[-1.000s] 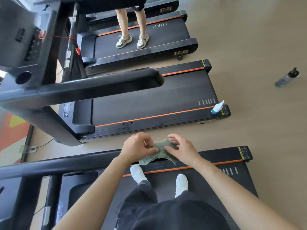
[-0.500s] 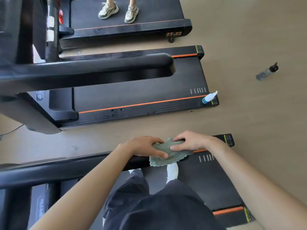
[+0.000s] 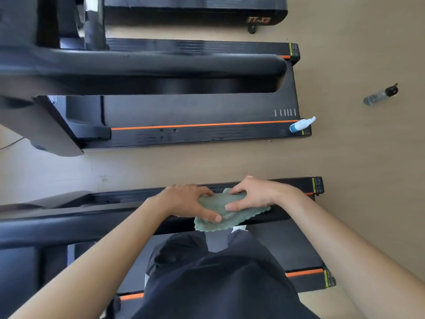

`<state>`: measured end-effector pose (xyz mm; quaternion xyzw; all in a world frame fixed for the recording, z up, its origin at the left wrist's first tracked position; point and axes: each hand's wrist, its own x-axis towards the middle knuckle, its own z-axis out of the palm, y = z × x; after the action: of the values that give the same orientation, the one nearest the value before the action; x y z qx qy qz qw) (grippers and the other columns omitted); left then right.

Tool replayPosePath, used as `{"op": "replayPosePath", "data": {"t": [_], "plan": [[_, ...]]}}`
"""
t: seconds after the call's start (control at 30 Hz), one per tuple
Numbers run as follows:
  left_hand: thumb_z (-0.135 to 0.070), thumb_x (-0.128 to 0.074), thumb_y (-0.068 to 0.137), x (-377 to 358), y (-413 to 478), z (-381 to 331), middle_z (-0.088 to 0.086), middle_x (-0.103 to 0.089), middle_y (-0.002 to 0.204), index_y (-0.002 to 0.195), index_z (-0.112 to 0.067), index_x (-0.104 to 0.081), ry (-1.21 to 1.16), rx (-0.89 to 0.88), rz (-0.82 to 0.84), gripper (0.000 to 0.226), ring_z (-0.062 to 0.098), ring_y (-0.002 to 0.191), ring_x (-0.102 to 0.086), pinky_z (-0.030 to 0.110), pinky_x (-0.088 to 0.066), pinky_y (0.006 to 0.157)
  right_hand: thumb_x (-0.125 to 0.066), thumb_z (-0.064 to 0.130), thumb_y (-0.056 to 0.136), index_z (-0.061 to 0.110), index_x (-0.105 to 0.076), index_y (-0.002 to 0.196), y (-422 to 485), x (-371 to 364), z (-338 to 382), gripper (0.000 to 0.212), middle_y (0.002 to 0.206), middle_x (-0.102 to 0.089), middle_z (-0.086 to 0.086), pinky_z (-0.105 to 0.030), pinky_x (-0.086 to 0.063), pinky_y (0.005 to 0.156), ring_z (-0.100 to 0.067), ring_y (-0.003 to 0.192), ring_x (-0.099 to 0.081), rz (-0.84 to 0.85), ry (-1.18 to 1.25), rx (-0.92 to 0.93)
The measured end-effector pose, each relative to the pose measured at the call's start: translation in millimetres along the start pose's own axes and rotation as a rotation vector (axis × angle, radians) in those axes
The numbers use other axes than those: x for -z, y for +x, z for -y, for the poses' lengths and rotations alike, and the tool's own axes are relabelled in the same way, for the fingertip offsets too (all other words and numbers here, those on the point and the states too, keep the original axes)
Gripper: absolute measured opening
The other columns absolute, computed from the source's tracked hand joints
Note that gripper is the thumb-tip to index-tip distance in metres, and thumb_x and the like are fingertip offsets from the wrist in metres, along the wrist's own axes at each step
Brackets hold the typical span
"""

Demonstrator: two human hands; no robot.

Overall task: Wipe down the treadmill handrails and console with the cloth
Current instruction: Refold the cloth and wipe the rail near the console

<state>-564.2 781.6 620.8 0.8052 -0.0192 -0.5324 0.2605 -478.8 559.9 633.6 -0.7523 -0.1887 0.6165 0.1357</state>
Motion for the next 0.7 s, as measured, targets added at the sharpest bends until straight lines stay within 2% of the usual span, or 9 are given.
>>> {"op": "replayPosePath", "data": {"t": [0.1,0.17,0.23,0.27,0.37,0.47,0.57,0.7], "plan": [[-0.096,-0.056,0.063,2.5,-20.4,25.1,-0.015,-0.055,0.14,0.144,-0.054,-0.039,0.014,0.024,-0.028,0.093,0.017,0.127,-0.053,0.037,-0.038,0.1,-0.069,0.076,0.073,0.04,-0.071,0.108,17.0,-9.5,25.0,0.051,0.096,-0.075,0.016,-0.042,-0.056,0.09,-0.006,0.087,-0.07,0.024,-0.003,0.031],[-0.097,-0.054,0.062,3.8,-33.4,43.4,-0.015,-0.057,0.139,0.145,-0.054,-0.04,0.025,0.047,-0.035,0.095,0.017,0.127,-0.053,0.038,-0.038,0.104,-0.068,0.076,0.074,0.04,-0.071,0.105,28.0,-17.0,42.7,0.047,0.1,-0.074,0.015,-0.043,-0.056,0.09,-0.006,0.088,-0.07,0.034,0.0,0.06],[-0.098,-0.052,0.062,4.4,-47.2,61.1,-0.015,-0.058,0.137,0.146,-0.052,-0.041,0.047,0.071,-0.05,0.096,0.016,0.127,-0.054,0.038,-0.037,0.105,-0.067,0.073,0.078,0.043,-0.07,0.103,36.8,-24.3,63.5,0.039,0.112,-0.071,0.016,-0.042,-0.053,0.095,-0.006,0.098,-0.068,0.055,-0.012,0.1],[-0.098,-0.052,0.063,4.4,-54.1,70.8,-0.014,-0.059,0.137,0.146,-0.051,-0.042,0.062,0.086,-0.062,0.096,0.016,0.127,-0.054,0.038,-0.037,0.106,-0.066,0.072,0.08,0.042,-0.069,0.108,41.3,-27.4,74.2,0.041,0.121,-0.067,0.015,-0.041,-0.051,0.099,-0.008,0.107,-0.065,0.062,-0.024,0.114],[-0.099,-0.049,0.064,5.1,-74.0,100.3,-0.012,-0.06,0.137,0.146,-0.049,-0.043,0.086,0.133,-0.095,0.097,0.016,0.128,-0.054,0.039,-0.035,0.107,-0.062,0.075,0.08,0.032,-0.063,0.129,57.5,-35.1,105.6,0.065,0.136,-0.058,0.011,-0.041,-0.044,0.108,-0.013,0.122,-0.057,0.078,-0.078,0.16],[-0.102,-0.046,0.061,4.7,-93.1,131.0,-0.011,-0.061,0.137,0.146,-0.049,-0.044,0.09,0.172,-0.116,0.1,0.015,0.129,-0.054,0.039,-0.034,0.108,-0.061,0.083,0.072,0.039,-0.056,0.137,77.0,-45.6,132.3,0.079,0.136,-0.057,0.021,-0.036,-0.043,0.109,-0.006,0.122,-0.055,0.098,-0.083,0.171],[-0.102,-0.044,0.061,3.4,-111.2,157.0,-0.012,-0.064,0.134,0.146,-0.049,-0.044,0.093,0.209,-0.146,0.1,0.014,0.127,-0.056,0.037,-0.033,0.106,-0.057,0.093,0.063,0.04,-0.054,0.139,97.0,-56.2,155.6,0.093,0.134,-0.059,0.022,-0.036,-0.045,0.107,-0.003,0.119,-0.056,0.107,-0.104,0.197],[-0.102,-0.045,0.061,4.6,-134.5,184.5,-0.011,-0.067,0.128,0.144,-0.047,-0.048,0.115,0.268,-0.194,0.099,0.015,0.121,-0.06,0.036,-0.037,0.103,-0.056,0.095,0.062,0.044,-0.054,0.138,117.6,-67.8,185.6,0.092,0.133,-0.06,0.024,-0.032,-0.044,0.107,-0.001,0.12,-0.056,0.132,-0.089,0.236]]}}
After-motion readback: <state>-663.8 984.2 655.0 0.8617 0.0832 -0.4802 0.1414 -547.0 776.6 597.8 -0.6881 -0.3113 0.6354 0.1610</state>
